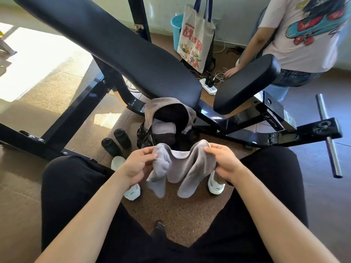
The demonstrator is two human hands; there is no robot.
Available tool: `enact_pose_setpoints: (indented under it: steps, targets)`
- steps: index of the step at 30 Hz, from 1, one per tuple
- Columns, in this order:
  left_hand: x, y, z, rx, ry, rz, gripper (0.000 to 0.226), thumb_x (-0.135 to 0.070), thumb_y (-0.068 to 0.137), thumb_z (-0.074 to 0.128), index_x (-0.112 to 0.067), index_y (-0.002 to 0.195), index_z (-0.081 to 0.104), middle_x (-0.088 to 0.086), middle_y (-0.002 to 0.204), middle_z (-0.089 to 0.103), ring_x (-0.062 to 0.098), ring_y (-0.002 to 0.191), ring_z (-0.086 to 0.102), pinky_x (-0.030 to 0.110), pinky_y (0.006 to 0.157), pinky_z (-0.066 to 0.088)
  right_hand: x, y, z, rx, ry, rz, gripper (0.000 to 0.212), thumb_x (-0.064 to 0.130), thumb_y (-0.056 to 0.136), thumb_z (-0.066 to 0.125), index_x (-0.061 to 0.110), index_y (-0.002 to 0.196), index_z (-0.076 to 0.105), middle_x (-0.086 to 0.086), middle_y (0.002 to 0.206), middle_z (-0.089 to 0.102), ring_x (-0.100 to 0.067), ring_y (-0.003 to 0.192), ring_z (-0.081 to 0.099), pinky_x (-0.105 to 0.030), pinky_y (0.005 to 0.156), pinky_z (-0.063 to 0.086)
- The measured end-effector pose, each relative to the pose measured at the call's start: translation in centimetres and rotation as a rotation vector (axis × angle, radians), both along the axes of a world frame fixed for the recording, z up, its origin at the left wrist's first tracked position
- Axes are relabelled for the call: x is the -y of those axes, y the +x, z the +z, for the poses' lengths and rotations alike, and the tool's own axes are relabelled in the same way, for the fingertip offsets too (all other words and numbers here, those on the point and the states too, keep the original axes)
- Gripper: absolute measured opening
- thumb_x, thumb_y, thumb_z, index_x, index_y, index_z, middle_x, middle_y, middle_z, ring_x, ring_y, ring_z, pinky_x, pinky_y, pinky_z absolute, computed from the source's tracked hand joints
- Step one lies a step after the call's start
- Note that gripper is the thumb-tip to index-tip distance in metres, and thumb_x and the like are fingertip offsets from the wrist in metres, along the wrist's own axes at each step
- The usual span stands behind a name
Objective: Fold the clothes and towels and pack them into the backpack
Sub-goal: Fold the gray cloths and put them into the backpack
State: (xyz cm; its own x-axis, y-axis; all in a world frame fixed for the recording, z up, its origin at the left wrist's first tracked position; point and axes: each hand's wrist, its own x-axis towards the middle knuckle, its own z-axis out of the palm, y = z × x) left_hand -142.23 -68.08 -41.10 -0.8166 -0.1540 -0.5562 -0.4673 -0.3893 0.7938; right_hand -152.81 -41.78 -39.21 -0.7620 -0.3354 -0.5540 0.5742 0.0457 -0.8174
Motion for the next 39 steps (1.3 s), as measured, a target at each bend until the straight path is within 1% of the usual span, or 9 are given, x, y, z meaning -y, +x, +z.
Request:
enact_pose_setpoints:
  steps: [6,12,15,19,21,23,28,34,39]
  targets:
    - [-2.6,0.4,1.0,-0.11,0.162,-0.108,0.063,0.024,0.085,0.047,-0.01,0.136,0.063,0.017,0.127,0.068,0.028,0.112,0.066,0.036,0.084,0.06,2.6,3.6,0.7,-0.057,-0.114,0.076,0.028,0.016,0.105,0.051,-0.003,0.107,0.072,-0.019,0.104,0.072,-0.026,0.099,0.064,-0.039,0.094,0.05]
    - [-3.5,0.4,1.1,-0.157,0.171,-0.071,0.061,0.024,0.089,0.045,-0.013,0.135,0.062,0.012,0.127,0.07,0.024,0.11,0.068,0.033,0.084,0.059,3.6,4.8,0.0,-0.16,-0.157,0.172,0.026,0.008,0.101,0.059,0.004,0.125,0.066,-0.022,0.113,0.073,-0.025,0.103,0.069,-0.036,0.09,0.056]
    - [-3.7,0.3,1.0,-0.157,0.146,-0.089,0.06,0.02,0.092,0.046,-0.01,0.143,0.055,0.013,0.133,0.067,0.026,0.116,0.066,0.035,0.091,0.055,3.9,4.8,-0.4,-0.266,-0.046,0.144,0.055,0.004,0.095,0.068,0.013,0.145,0.047,-0.013,0.095,0.076,-0.026,0.094,0.073,-0.038,0.084,0.058]
    - [-4.5,0.5,1.1,-0.179,-0.022,-0.154,0.053,0.015,0.095,0.049,-0.01,0.141,0.058,0.012,0.129,0.07,0.027,0.121,0.066,0.029,0.091,0.056,4.0,4.6,-0.7,-0.37,-0.02,0.345,0.084,0.001,0.093,0.068,0.042,0.155,0.03,-0.022,0.102,0.075,-0.033,0.101,0.073,-0.044,0.088,0.061]
    - [-4.4,0.6,1.1,-0.203,-0.103,-0.218,0.05,0.014,0.094,0.053,-0.009,0.137,0.06,0.01,0.124,0.073,0.026,0.12,0.067,0.03,0.092,0.056,4.0,4.6,-0.6,-0.355,-0.009,0.428,0.074,0.001,0.094,0.067,0.041,0.151,0.041,-0.029,0.096,0.072,-0.035,0.09,0.072,-0.046,0.077,0.063]
    - [-4.1,0.7,1.2,-0.222,-0.155,-0.298,0.051,0.014,0.091,0.057,-0.01,0.135,0.062,0.008,0.122,0.074,0.023,0.116,0.069,0.029,0.09,0.056,4.1,4.7,-0.5,-0.326,0.015,0.434,0.057,0.0,0.095,0.066,0.03,0.142,0.053,-0.021,0.092,0.075,-0.032,0.083,0.074,-0.039,0.066,0.062]
    - [-3.9,0.6,1.5,-0.269,-0.27,-0.342,0.053,0.02,0.083,0.06,-0.009,0.127,0.066,0.009,0.117,0.075,0.02,0.109,0.072,0.028,0.084,0.058,4.3,4.7,-0.6,-0.248,0.066,0.289,0.02,-0.002,0.093,0.067,0.006,0.111,0.066,-0.019,0.093,0.075,-0.028,0.082,0.075,-0.032,0.063,0.059]
    - [-2.5,0.5,0.6,-0.296,-0.63,-0.356,0.026,-0.003,0.089,0.073,-0.02,0.108,0.074,-0.005,0.101,0.076,0.009,0.095,0.072,0.022,0.08,0.058,3.8,3.8,0.0,-0.132,0.002,0.116,0.011,-0.003,0.096,0.061,0.007,0.1,0.062,-0.011,0.084,0.071,-0.018,0.074,0.072,-0.026,0.062,0.058]
    - [-2.7,0.4,0.6,-0.286,-0.696,-0.238,0.009,-0.017,0.092,0.075,-0.023,0.097,0.077,-0.011,0.089,0.076,0.002,0.084,0.07,0.013,0.073,0.052,3.6,3.4,0.0,-0.075,-0.043,0.053,0.01,0.0,0.099,0.059,0.007,0.105,0.062,-0.01,0.085,0.069,-0.015,0.071,0.071,-0.026,0.062,0.057]
